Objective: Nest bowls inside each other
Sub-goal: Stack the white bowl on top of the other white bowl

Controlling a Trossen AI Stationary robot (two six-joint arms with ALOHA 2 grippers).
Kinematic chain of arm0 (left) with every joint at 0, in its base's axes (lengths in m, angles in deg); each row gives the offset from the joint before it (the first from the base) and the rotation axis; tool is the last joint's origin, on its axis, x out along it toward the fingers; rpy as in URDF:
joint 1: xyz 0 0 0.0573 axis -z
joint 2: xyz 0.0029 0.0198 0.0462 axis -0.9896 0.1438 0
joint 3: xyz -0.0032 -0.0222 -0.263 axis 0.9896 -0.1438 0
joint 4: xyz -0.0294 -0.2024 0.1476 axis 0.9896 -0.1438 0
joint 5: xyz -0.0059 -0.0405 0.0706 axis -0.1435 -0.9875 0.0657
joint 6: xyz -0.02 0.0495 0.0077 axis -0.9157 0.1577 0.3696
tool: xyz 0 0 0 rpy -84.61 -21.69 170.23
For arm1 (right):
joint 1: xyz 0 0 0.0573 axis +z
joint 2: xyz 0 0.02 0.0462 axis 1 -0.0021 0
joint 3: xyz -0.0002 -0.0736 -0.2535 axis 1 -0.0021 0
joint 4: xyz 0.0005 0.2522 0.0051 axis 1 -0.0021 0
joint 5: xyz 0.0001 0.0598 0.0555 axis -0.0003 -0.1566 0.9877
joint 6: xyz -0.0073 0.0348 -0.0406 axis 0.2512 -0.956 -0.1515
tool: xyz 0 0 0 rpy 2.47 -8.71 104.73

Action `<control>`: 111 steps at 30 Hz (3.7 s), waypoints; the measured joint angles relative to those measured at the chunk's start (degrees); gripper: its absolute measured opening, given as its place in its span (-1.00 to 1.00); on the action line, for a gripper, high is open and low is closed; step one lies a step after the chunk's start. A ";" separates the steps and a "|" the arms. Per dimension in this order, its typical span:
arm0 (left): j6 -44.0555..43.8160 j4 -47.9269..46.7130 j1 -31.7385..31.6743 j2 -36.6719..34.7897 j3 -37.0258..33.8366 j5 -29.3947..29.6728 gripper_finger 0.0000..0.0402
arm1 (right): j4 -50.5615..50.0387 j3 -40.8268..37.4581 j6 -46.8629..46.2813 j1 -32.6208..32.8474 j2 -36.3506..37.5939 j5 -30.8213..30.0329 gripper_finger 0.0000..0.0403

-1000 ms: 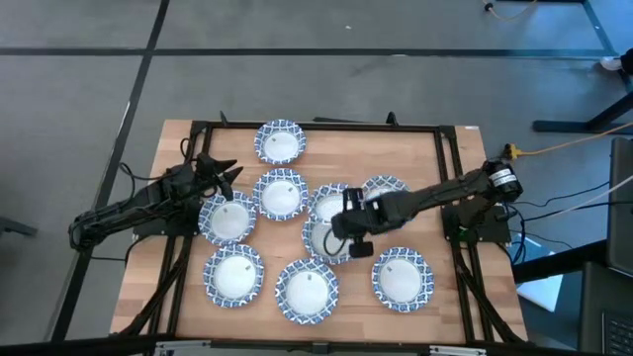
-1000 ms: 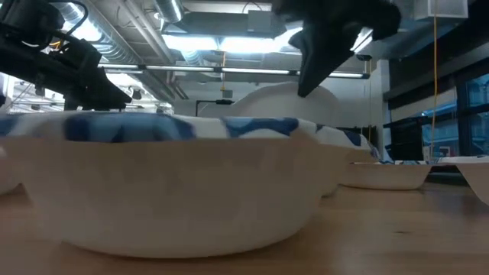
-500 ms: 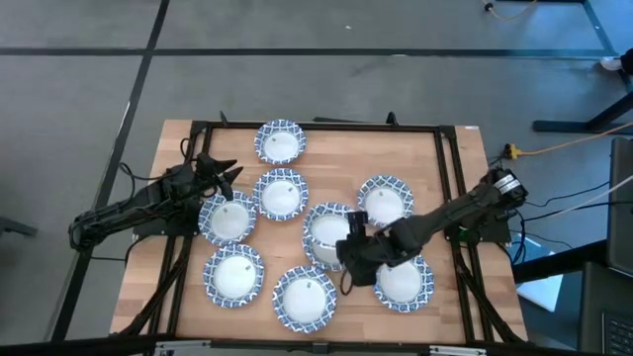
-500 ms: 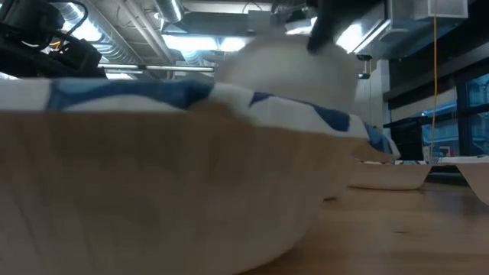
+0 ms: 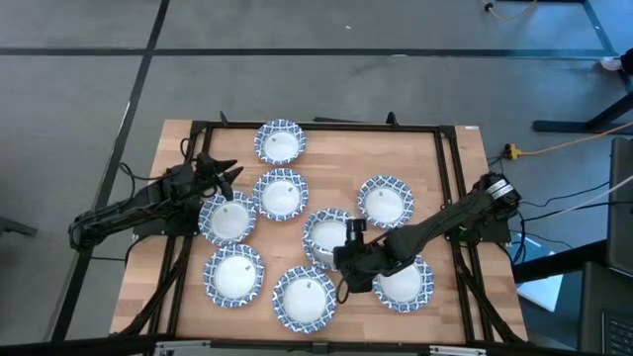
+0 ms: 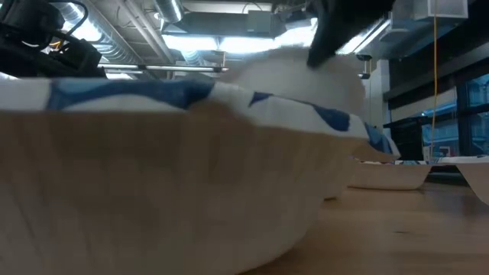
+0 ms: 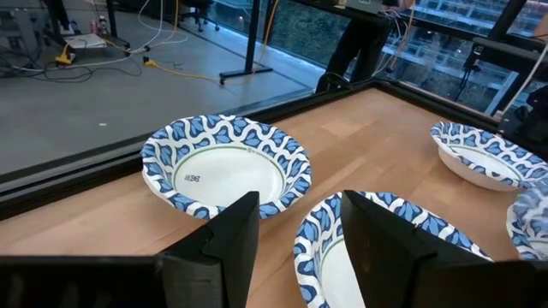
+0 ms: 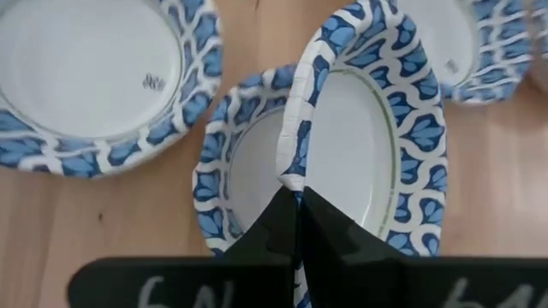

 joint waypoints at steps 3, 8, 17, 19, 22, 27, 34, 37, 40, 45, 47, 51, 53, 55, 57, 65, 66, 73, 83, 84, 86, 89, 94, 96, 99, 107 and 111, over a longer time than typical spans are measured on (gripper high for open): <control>0.00 0.00 0.00 0.00 0.00 -0.10 -0.20 | 0.02 -0.24 0.06 0.00 -2.74 0.13 -0.95; -0.02 0.00 0.00 0.02 0.00 -0.12 -0.20 | 0.18 -0.29 1.57 -0.02 -5.99 0.30 -0.91; -0.04 -0.02 0.00 0.04 0.01 -0.32 -0.20 | 0.15 -0.31 0.27 -1.45 -7.87 4.39 -0.50; -0.04 -0.01 -0.01 0.04 0.01 -0.32 -0.20 | 0.14 -0.31 0.24 -1.73 -7.74 4.38 -0.37; -0.04 -0.02 0.01 0.04 0.01 -0.32 -0.20 | 0.15 -0.29 -0.93 -2.25 -7.43 3.98 -0.22; -0.02 -0.01 0.00 0.04 0.01 -0.32 -0.20 | 0.43 -0.29 -1.34 -2.51 -7.35 4.78 -0.07; -0.02 0.00 0.00 0.04 0.00 -0.32 -0.20 | 8.86 -0.17 -1.38 -2.45 -7.35 14.76 -0.04; -0.04 0.00 0.01 0.04 0.01 -0.32 -0.20 | 10.49 1.53 -0.03 -2.47 -7.35 14.89 -0.04; -0.04 0.00 0.00 0.04 0.01 -0.32 -0.20 | 13.04 3.19 2.52 -2.51 -7.35 14.87 -0.04; -0.04 0.00 0.01 0.04 0.01 -0.32 -0.20 | 18.31 4.10 4.93 -2.95 -7.30 14.95 -0.04; -0.06 -0.02 -0.01 0.04 0.01 -0.32 -0.20 | 18.93 4.08 4.85 -3.63 -7.54 15.67 -0.05; -0.02 -0.01 0.01 0.04 0.01 -0.32 -0.20 | 20.56 4.08 4.74 -5.15 -8.90 19.01 -0.11; -0.02 0.00 0.00 0.04 0.01 -0.31 -0.20 | 20.86 3.99 6.09 -5.45 -9.86 19.27 -0.15; -0.01 -0.02 -0.01 0.07 0.01 -0.32 -0.20 | 22.73 3.99 6.10 -5.84 -10.75 19.65 -0.19; 0.00 -0.02 0.00 0.06 0.01 -0.32 -0.20 | 23.47 3.99 5.38 -6.51 -11.56 20.67 -0.22; 0.02 -0.02 -0.01 0.06 0.01 -0.32 -0.20 | 24.41 4.01 4.50 -8.72 -15.36 21.65 -0.24; 0.02 -0.02 -0.01 0.07 0.01 -0.32 -0.20 | 24.34 3.99 4.47 -8.79 -16.09 22.48 -0.24; 0.04 -0.02 0.01 0.07 0.01 -0.32 -0.20 | 24.56 3.99 2.46 -8.87 -19.21 23.67 -0.24; 0.07 -0.02 0.01 0.07 0.01 -0.32 -0.20 | 24.69 5.39 1.51 -9.63 -19.09 23.48 -0.47; 0.09 -0.02 0.00 0.05 0.01 -0.32 -0.20 | 24.44 5.52 1.53 -9.84 -19.09 23.49 -0.54; 0.09 -0.02 0.00 0.07 0.00 -0.32 -0.20 | 23.99 6.32 1.53 -10.37 -19.09 23.56 -0.69; 0.09 -0.02 -0.01 0.07 0.01 -0.32 -0.20 | 24.10 7.32 1.63 -11.24 -19.05 25.81 -0.91; 0.09 -0.02 0.00 0.07 0.01 -0.32 -0.20 | 22.95 8.35 1.61 -12.18 -19.05 25.36 -0.93; 0.10 -0.02 -0.01 0.07 0.00 -0.31 -0.20 | 20.79 9.53 1.68 -12.74 -19.05 25.38 -0.93; 0.11 -0.02 -0.01 0.07 0.01 -0.30 -0.20 | 15.72 12.58 2.38 -13.98 -19.05 25.37 -0.97; 1.17 -0.02 0.00 0.07 0.01 0.09 -0.20 | 1.63 25.05 7.25 -15.47 -19.04 25.34 -0.97; 6.24 -0.02 0.01 0.07 0.01 0.09 -0.20 | -1.94 30.37 9.41 -15.56 -19.00 25.36 -0.97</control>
